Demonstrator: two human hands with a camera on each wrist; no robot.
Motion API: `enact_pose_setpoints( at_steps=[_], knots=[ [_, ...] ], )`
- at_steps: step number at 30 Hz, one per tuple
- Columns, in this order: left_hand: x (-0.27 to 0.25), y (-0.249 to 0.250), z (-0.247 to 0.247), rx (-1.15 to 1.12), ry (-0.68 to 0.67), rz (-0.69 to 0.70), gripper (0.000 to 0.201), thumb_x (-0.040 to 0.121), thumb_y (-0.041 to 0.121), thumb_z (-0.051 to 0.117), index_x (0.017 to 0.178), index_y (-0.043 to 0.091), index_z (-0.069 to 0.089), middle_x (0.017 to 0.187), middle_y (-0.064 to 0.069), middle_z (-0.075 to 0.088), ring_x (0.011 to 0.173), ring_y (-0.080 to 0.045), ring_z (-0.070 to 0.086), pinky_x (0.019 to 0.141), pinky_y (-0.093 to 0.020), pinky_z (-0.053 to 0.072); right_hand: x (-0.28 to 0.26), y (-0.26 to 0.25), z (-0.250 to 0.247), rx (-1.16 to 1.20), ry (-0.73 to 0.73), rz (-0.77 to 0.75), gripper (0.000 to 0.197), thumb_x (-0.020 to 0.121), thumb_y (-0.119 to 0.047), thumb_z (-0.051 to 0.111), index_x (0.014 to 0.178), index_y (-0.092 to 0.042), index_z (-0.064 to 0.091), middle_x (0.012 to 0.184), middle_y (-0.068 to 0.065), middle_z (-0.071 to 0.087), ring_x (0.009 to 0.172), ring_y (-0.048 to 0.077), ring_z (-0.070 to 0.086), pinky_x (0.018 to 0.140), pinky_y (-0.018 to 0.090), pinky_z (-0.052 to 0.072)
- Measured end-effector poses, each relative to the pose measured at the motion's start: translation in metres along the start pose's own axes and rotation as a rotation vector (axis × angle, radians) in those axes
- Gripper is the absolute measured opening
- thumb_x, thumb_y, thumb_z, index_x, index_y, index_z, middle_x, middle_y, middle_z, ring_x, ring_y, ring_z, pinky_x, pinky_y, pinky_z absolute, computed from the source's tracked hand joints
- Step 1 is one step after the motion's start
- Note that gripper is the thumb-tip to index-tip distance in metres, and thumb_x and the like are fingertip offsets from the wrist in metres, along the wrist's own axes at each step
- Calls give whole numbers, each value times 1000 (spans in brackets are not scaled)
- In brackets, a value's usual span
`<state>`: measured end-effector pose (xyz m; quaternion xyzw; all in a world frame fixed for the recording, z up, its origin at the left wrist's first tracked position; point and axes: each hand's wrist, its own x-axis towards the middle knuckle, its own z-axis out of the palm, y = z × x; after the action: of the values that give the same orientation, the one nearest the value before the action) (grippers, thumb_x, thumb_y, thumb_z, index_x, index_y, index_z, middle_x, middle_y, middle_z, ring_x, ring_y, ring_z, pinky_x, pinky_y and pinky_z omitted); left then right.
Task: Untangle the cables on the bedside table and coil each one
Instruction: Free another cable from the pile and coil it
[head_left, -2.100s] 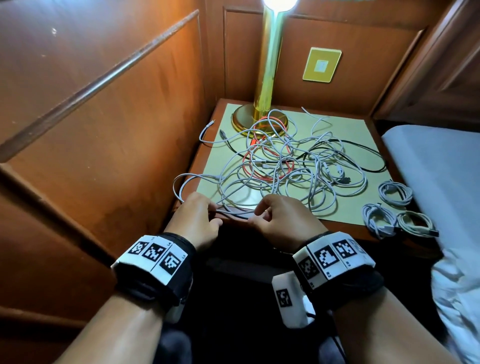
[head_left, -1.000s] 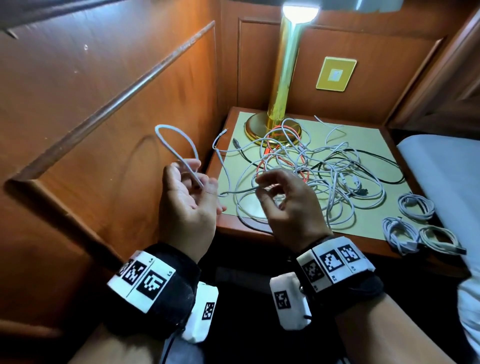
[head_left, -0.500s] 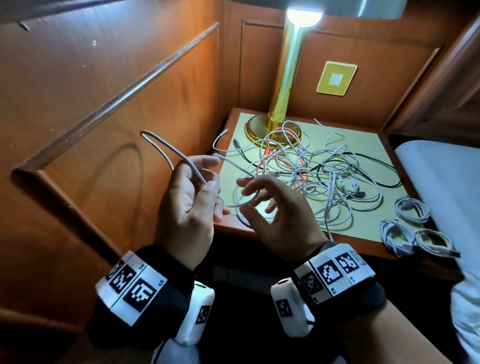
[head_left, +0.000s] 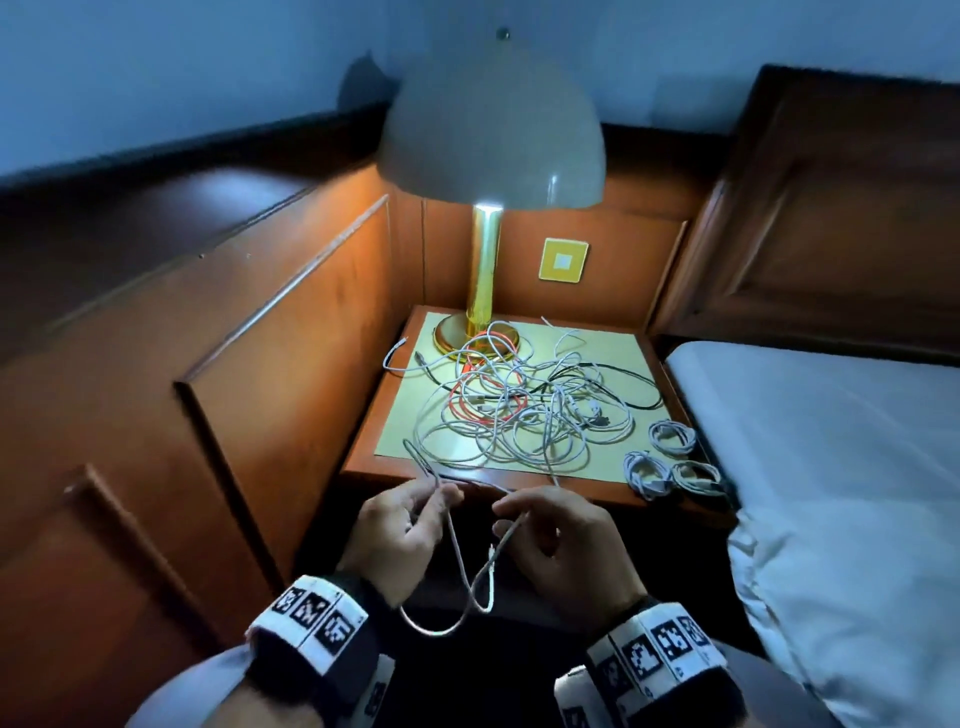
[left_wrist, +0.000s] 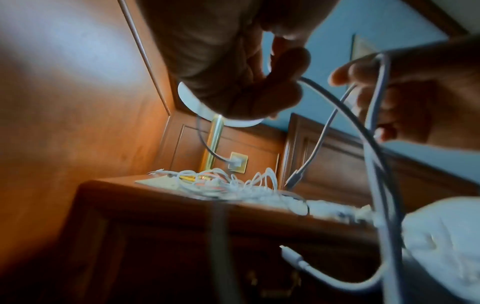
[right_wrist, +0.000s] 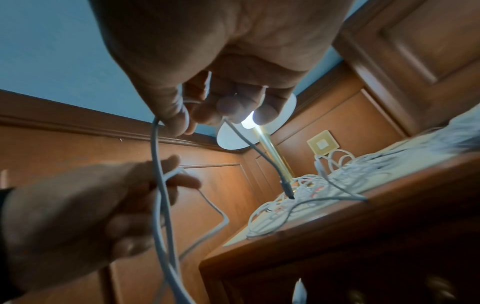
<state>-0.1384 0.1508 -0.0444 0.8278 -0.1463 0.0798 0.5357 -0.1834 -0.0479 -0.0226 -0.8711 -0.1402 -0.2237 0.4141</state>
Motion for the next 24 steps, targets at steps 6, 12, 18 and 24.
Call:
enact_pose_setpoints(
  at_steps=[6, 12, 18, 24],
  knots=[
    [-58, 25, 11, 100, -118, 33, 45, 95, 62, 45, 75, 25, 62, 64, 12, 60, 58, -4, 55, 58, -23, 42, -59, -12, -28, 1, -61, 201, 26, 75, -44, 67, 101, -39, 66, 79, -10, 70, 76, 8, 69, 72, 38, 57],
    [-64, 71, 18, 131, -494, 194, 21, 89, 44, 54, 84, 26, 63, 74, 8, 64, 70, -6, 58, 69, -30, 48, -65, -39, -44, -46, 54, 274, 20, 75, -42, 69, 91, -32, 72, 76, -13, 73, 70, 0, 68, 71, 30, 58],
    [-53, 65, 30, -301, -260, -1, 16, 98, 19, 49, 90, 10, 59, 60, -1, 55, 52, -20, 54, 55, -32, 47, -21, -37, -63, -155, -149, 288, 11, 87, -36, 72, 92, -27, 76, 87, -9, 68, 83, 10, 65, 80, 30, 55],
    [-2, 52, 22, -34, 25, 132, 19, 95, 27, 51, 96, 17, 67, 89, 10, 67, 82, -3, 62, 75, -17, 46, -12, -11, -45, 449, -177, 587, 29, 103, -28, 53, 80, -11, 61, 60, -3, 57, 58, 16, 63, 74, 43, 55]
  ],
)
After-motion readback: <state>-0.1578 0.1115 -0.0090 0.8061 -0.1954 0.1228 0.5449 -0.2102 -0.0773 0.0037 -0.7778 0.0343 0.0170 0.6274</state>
